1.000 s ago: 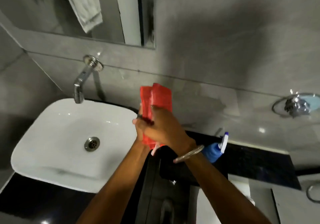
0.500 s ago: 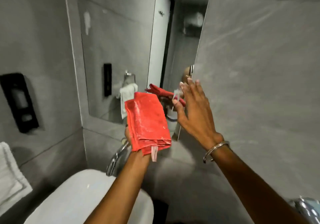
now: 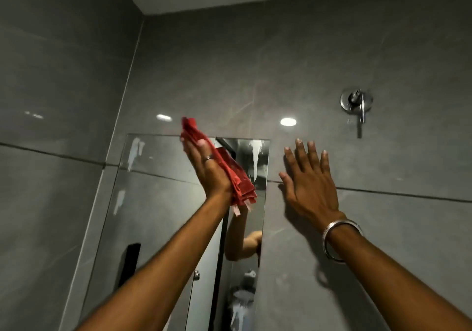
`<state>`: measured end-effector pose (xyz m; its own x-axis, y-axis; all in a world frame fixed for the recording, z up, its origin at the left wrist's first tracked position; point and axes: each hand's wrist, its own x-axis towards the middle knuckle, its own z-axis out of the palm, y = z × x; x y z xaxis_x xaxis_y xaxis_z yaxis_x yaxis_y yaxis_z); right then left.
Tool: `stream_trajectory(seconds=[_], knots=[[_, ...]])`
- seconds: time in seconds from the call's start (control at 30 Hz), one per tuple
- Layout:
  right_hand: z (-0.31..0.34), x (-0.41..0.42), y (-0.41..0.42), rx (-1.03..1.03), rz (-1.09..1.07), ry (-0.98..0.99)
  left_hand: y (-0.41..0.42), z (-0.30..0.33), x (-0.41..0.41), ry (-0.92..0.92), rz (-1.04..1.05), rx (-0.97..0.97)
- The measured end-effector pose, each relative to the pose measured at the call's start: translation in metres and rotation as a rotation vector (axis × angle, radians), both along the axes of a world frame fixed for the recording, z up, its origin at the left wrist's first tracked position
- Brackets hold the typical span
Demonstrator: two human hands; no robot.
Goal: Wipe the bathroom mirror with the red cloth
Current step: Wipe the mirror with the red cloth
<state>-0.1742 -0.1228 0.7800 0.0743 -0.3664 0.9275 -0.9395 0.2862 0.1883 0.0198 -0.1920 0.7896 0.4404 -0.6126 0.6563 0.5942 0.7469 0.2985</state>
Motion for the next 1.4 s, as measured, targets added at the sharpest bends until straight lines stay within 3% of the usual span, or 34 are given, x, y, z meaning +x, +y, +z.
stream_trajectory(seconds=[0.1, 0.2, 0.27, 0.47, 0.73, 1.07, 1.23, 1.4], knots=[[0.009, -0.021, -0.014, -0.022, -0.029, 0.017, -0.013, 0.03, -0.039, -0.471, 0.439, -0.077], [0.007, -0.034, -0.027, -0.093, -0.042, 0.084, -0.041, 0.022, -0.077, -0.868, 0.904, 0.018], [0.007, -0.036, -0.031, -0.131, -0.042, 0.11, -0.048, 0.024, -0.083, -0.876, 1.01, 0.062], [0.007, -0.036, -0.03, -0.13, -0.022, 0.113, -0.048, 0.024, -0.089, -0.918, 1.064, 0.065], [-0.009, -0.027, -0.028, -0.125, -0.038, 0.087, -0.047, -0.042, -0.095, -0.973, 1.089, -0.047], [-0.012, -0.027, -0.03, -0.133, -0.041, 0.081, -0.041, 0.027, -0.093, -0.976, 1.073, -0.033], [-0.034, -0.024, -0.032, -0.157, -0.025, 0.074, -0.045, 0.003, -0.095, -0.943, 1.119, -0.026], [-0.087, -0.017, -0.036, -0.195, 0.034, 0.03, -0.042, -0.061, -0.095, -0.945, 1.121, -0.041]])
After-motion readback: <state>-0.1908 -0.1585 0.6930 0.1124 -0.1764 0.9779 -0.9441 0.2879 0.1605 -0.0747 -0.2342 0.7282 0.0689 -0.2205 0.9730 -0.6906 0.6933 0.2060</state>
